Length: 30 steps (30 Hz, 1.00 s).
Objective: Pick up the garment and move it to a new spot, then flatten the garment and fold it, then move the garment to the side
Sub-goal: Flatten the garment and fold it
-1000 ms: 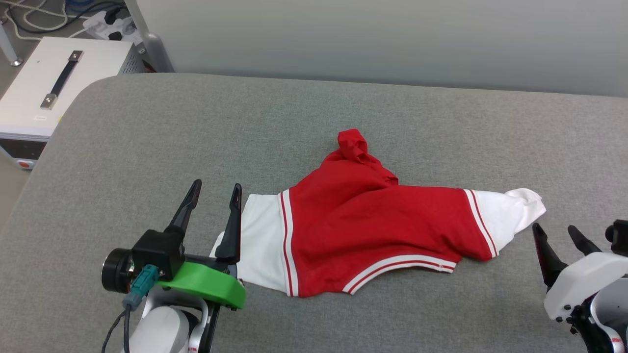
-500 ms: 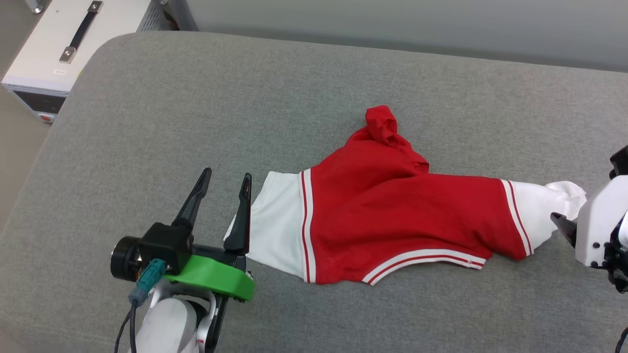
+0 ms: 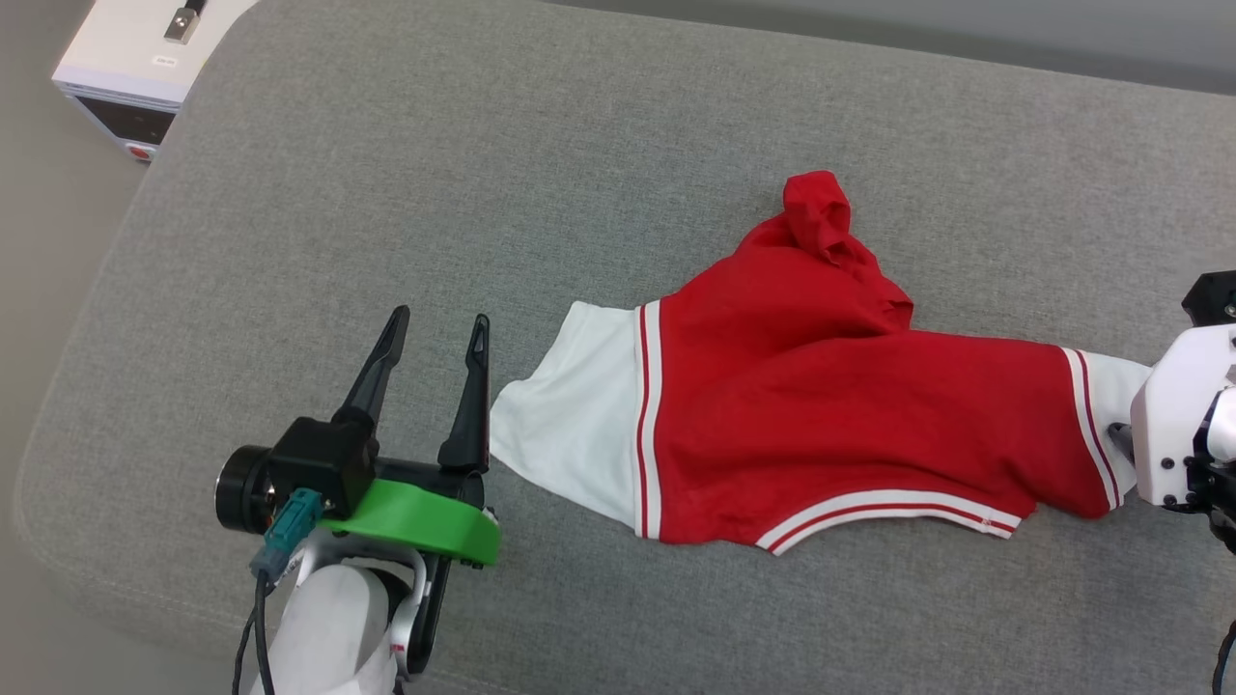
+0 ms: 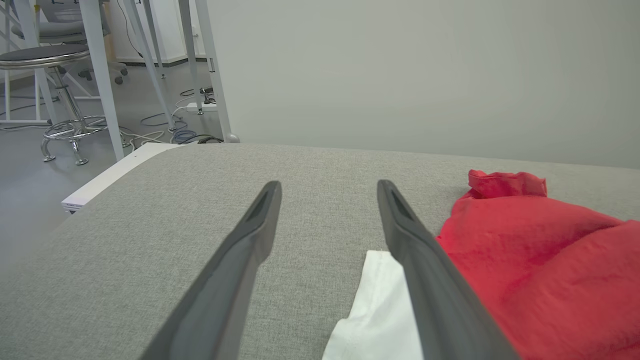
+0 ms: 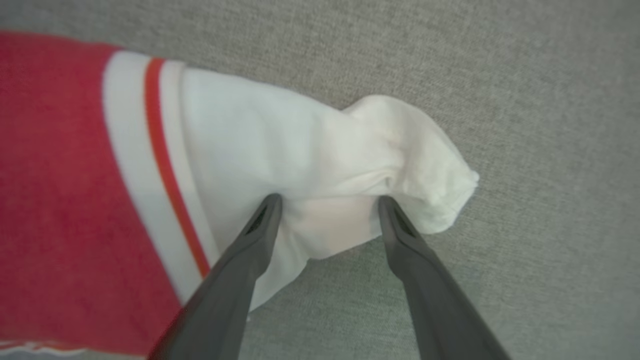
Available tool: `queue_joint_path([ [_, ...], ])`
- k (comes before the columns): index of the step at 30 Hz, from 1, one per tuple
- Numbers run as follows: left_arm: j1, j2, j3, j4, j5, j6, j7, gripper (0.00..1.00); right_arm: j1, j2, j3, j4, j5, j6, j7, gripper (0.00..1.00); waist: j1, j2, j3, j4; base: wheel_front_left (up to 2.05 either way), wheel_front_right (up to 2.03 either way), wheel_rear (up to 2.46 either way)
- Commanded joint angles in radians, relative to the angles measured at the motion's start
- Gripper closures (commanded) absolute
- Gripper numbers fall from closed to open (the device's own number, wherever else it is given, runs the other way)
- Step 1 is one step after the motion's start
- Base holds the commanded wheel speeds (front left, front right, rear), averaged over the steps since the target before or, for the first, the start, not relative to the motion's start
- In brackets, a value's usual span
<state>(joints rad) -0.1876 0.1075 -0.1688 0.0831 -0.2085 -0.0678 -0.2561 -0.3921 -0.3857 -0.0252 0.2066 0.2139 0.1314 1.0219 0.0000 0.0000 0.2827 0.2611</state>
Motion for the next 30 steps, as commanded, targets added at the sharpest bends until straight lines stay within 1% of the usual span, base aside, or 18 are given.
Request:
queue_joint_path([
  [1, -0.02, -0.009, 0.008, 0.002, 0.011, -0.007, -0.006, 0.0, 0.015, 0.008, 0.02, 0.038, -0.005, -0.001, 0.006, 0.0, 0.0, 0.0, 0.004, 0.008, 0.0, 0.0, 0.0],
  [2, -0.021, -0.012, 0.012, 0.003, 0.013, -0.008, -0.006, 0.0, 0.023, 0.005, 0.031, 0.049, -0.005, -0.001, 0.013, 0.0, 0.0, 0.0, 0.003, 0.009, 0.0, 0.0, 0.0],
  [3, -0.021, -0.015, 0.017, 0.004, 0.016, -0.01, -0.006, 0.0, 0.031, 0.002, 0.04, 0.058, -0.003, -0.001, 0.016, 0.58, 0.0, 0.0, 0.002, 0.01, 0.0, 0.0, 0.0],
  [4, -0.021, -0.017, 0.02, 0.005, 0.018, -0.011, -0.006, 0.0, 0.036, 0.0, 0.044, 0.062, 0.0, -0.001, 0.016, 1.0, 0.0, 0.0, 0.0, 0.01, 0.0, 0.0, 0.0],
  [7, -0.016, -0.023, 0.032, 0.012, 0.025, -0.015, -0.006, 0.0, 0.055, -0.006, 0.051, 0.069, 0.019, -0.001, 0.009, 1.0, 0.0, 0.0, -0.018, 0.001, 0.0, 0.0, 0.0],
  [12, 0.003, -0.026, 0.046, 0.034, 0.037, -0.022, -0.006, 0.0, 0.099, -0.015, 0.035, 0.061, 0.049, -0.001, -0.011, 1.0, 0.0, 0.0, -0.062, -0.025, 0.0, 0.0, 0.0],
  [20, 0.037, -0.028, 0.059, 0.067, 0.05, -0.032, -0.006, 0.0, 0.251, -0.038, -0.008, -0.028, 0.084, -0.001, -0.012, 1.0, 0.0, 0.0, -0.148, -0.078, 0.0, 0.0, 0.0],
  [24, 0.056, -0.028, 0.065, 0.079, 0.049, -0.036, -0.006, 0.0, 0.335, -0.051, -0.028, -0.082, 0.084, -0.001, -0.006, 1.0, 0.0, 0.0, -0.176, -0.097, 0.0, 0.0, 0.0],
  [27, 0.066, -0.028, 0.065, 0.088, 0.047, -0.039, -0.006, 0.0, 0.387, -0.039, -0.042, -0.109, 0.091, -0.001, -0.007, 1.0, 0.0, 0.0, -0.185, -0.108, 0.0, 0.0, 0.0],
  [30, 0.073, -0.028, 0.063, 0.102, 0.047, -0.041, -0.006, 0.0, 0.411, -0.022, -0.049, -0.12, 0.086, -0.001, -0.043, 1.0, 0.0, 0.0, -0.184, -0.12, 0.0, 0.0, 0.0],
])
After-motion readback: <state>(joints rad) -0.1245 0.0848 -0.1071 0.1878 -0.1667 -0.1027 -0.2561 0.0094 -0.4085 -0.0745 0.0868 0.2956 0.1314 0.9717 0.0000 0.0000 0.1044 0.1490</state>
